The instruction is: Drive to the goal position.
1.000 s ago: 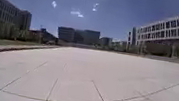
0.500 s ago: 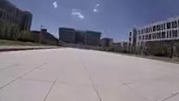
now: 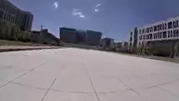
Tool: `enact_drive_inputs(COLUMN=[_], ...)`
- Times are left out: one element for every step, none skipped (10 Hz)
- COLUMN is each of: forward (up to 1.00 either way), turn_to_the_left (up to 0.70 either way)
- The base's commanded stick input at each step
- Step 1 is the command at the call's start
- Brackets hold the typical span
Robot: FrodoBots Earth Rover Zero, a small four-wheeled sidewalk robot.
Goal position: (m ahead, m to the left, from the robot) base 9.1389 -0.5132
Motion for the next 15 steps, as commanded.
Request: enact_drive_inputs(forward=[0.50, 0.50, 0.50, 0.50, 0.50, 0.50, 0.50, 0.50, 0.50, 0.50, 0.50, 0.50, 0.50, 0.50, 0.50], turn_to_the_left=[0.00, 0.00, 0.00, 0.00, 0.00, 0.00, 0.00, 0.00, 0.00, 0.00, 0.00, 0.00, 0.00, 0.00, 0.00])
